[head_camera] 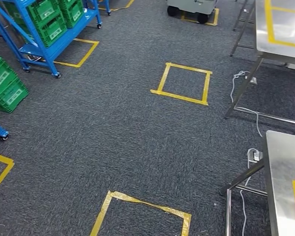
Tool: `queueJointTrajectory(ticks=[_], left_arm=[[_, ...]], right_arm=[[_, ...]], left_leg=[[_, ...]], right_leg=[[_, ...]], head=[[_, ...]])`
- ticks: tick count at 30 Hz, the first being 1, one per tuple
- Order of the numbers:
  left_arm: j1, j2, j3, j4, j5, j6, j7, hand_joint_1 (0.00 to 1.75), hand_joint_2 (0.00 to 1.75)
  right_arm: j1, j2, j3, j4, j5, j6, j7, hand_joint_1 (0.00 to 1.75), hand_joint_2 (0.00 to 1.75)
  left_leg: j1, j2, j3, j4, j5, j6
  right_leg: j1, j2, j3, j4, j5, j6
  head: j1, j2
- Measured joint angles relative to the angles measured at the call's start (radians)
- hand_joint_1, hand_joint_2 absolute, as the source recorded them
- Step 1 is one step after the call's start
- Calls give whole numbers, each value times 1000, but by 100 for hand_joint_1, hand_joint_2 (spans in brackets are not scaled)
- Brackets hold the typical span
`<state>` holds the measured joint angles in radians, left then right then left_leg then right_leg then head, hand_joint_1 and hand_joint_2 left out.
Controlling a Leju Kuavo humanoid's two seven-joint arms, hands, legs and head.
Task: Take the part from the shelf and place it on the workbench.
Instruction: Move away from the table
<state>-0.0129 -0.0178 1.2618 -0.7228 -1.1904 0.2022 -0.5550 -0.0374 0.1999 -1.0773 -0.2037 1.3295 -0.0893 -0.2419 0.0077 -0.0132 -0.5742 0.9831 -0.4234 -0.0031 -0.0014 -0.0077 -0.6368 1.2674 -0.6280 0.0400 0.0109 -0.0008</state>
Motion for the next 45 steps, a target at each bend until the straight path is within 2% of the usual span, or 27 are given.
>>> queueJointTrajectory(ticks=[1, 2, 4, 6, 8, 10, 12, 14, 16, 17, 19, 20, 22, 23, 25, 27, 29, 31, 32, 33, 34, 36, 38, 40, 42, 43, 45], left_arm=[[-3, -2, 10, 22, 4, -8, 6, 0, 0], [-5, -5, 19, 43, 9, -16, 13, 0, 0], [-7, -11, 38, 80, 20, -30, 23, 0, 0], [-13, -16, 52, 105, 28, -36, 26, 0, 0], [-17, -19, 64, 124, 44, -51, 26, 0, 0], [-19, -22, 82, 142, 67, -73, 28, 0, 0], [-23, -28, 99, 159, 84, -86, 30, 0, 0], [-34, -34, 111, 176, 109, -107, 28, 0, 0], [-44, -40, 125, 198, 144, -139, 24, 0, 0], [-45, -45, 132, 210, 156, -153, 21, 0, 0], [-45, -50, 144, 229, 168, -172, 18, 0, 0], [-46, -52, 148, 238, 170, -179, 15, 0, 0], [-51, -56, 152, 255, 170, -192, 14, 0, 0], [-53, -58, 152, 263, 168, -196, 16, 0, 0], [-51, -63, 152, 278, 163, -201, 22, 0, 0], [-48, -66, 153, 289, 162, -202, 26, 0, 0], [-52, -69, 153, 298, 160, -203, 32, 0, 0], [-55, -72, 153, 308, 157, -204, 46, 0, 0], [-54, -74, 153, 313, 158, -204, 56, 0, 0], [-53, -76, 153, 319, 160, -203, 67, 0, 0], [-52, -78, 154, 324, 163, -201, 78, 0, 0], [-52, -83, 154, 333, 169, -193, 105, 0, 0], [-54, -86, 156, 339, 179, -182, 131, 0, 0], [-53, -91, 162, 346, 192, -177, 154, 0, 0], [-50, -101, 173, 356, 197, -172, 177, 0, 0], [-50, -106, 177, 360, 197, -168, 190, 0, 0], [-55, -117, 179, 367, 196, -160, 210, 0, 0]], right_arm=[[2, 0, 0, 0, 0, 0, 0, 0, 0], [3, 0, 0, 0, 0, 0, 0, 0, 0], [3, 0, 0, 0, -1, 0, 0, 0, 0], [3, 0, -1, 0, -1, 1, 0, 0, 0], [2, 1, -1, 0, -2, 1, -1, 0, 0], [2, 2, -2, 0, -2, 0, -2, 0, 0], [2, 3, -3, -1, -3, 0, -4, 0, 0], [6, 4, -4, -1, -6, 0, -6, 0, 0], [9, 4, -4, -2, -10, 0, -10, 0, 0], [9, 4, -4, -2, -11, 0, -12, 0, 0], [7, 5, -5, -3, -12, 0, -15, 0, 0], [7, 6, -5, -4, -13, 0, -16, 0, 0], [7, 7, -5, -5, -14, 0, -18, 0, 0], [6, 7, -5, -6, -14, 0, -18, 0, 0], [5, 8, -5, -7, -13, 0, -18, 0, 0], [3, 9, -5, -9, -13, 0, -19, 0, 0], [5, 9, -6, -10, -13, 0, -20, 0, 0], [8, 9, -9, -10, -13, 1, -20, 0, 0], [9, 9, -11, -10, -12, 1, -20, 0, 0], [9, 9, -13, -10, -12, 1, -20, 0, 0], [9, 9, -14, -10, -10, 1, -20, 0, 0], [8, 10, -18, -10, -8, 1, -20, 0, 0], [8, 13, -20, -11, -6, 1, -20, 0, 0], [9, 15, -23, -12, -4, 1, -19, 0, 0], [7, 16, -27, -14, -2, 1, -20, 0, 0], [7, 16, -28, -14, -1, 1, -20, 0, 0], [9, 17, -29, -15, 0, 1, -19, 0, 0]], left_leg=[[0, -15, 0, 0, 0, 1], [0, -29, 0, 1, 0, 0], [3, -58, 2, 2, 1, -3], [4, -84, 0, 6, 1, -12], [6, -107, -8, 6, 6, -26], [10, -118, -13, 2, 12, -38], [6, -77, -32, 38, -13, -46], [2, -20, -87, 155, -77, -51], [2, -1, -142, 273, -122, -52], [2, 1, -148, 289, -117, -51], [1, 14, -104, 211, -63, -48], [-1, 38, -66, 141, -32, -44], [-9, 77, -12, 34, -1, -34], [-12, 85, -3, 14, 0, -29], [-12, 63, -4, 7, 1, -17], [-7, 42, -3, 3, 4, -6], [-3, 20, -3, 2, 6, 3], [-2, -6, -4, 2, 7, 6], [-2, -20, -4, 2, 7, 6], [-1, -34, -3, 3, 7, 6], [0, -48, -2, 3, 7, 4], [2, -75, -4, 8, 7, -4], [2, -99, -11, 11, 9, -17], [6, -121, -17, 6, 17, -30], [5, -96, -28, 21, 6, -40], [3, -69, -43, 53, -15, -43], [0, -17, -100, 175, -83, -46]], right_leg=[[0, 3, -22, 36, -6, 0], [0, 5, -26, 34, 9, 0], [-3, 21, 18, -74, 83, -2], [-9, 69, 71, -193, 130, -1], [-10, 93, 89, -231, 132, -6], [-8, 71, 94, -234, 138, -20], [-9, 48, 96, -239, 144, -32], [-6, 19, 96, -241, 144, -40], [-2, -12, 96, -241, 142, -44], [-2, -25, 96, -241, 140, -45], [-2, -49, 100, -241, 137, -43], [0, -59, 103, -241, 135, -40], [5, -80, 106, -239, 128, -30], [8, -90, 109, -239, 125, -26], [9, -105, 114, -243, 121, -16], [5, -71, 106, -216, 100, -5], [2, -16, 55, -109, 45, 4], [1, 2, -11, 19, -2, 8], [0, 3, -29, 43, 0, 9], [-1, 5, -28, 30, 22, 9], [-2, 10, -8, -20, 58, 9], [-11, 58, 51, -155, 122, 11], [-18, 100, 82, -225, 139, 7], [-16, 90, 87, -230, 138, -7], [-15, 66, 91, -234, 144, -22], [-16, 53, 91, -236, 146, -28], [-13, 24, 91, -237, 146, -34]], head=[[0, 0], [0, 0], [0, 0], [-1, 0], [-1, 0], [-1, 0], [-7, 0], [-14, 0], [-14, 0], [-15, 0], [-15, 0], [-15, 0], [-15, 0], [-15, 0], [-14, 0], [-11, 0], [-6, 0], [-4, 0], [-4, 0], [-4, 0], [-4, 0], [-3, 0], [-4, 0], [-5, 0], [-8, 0], [-12, 0], [-19, 0]])
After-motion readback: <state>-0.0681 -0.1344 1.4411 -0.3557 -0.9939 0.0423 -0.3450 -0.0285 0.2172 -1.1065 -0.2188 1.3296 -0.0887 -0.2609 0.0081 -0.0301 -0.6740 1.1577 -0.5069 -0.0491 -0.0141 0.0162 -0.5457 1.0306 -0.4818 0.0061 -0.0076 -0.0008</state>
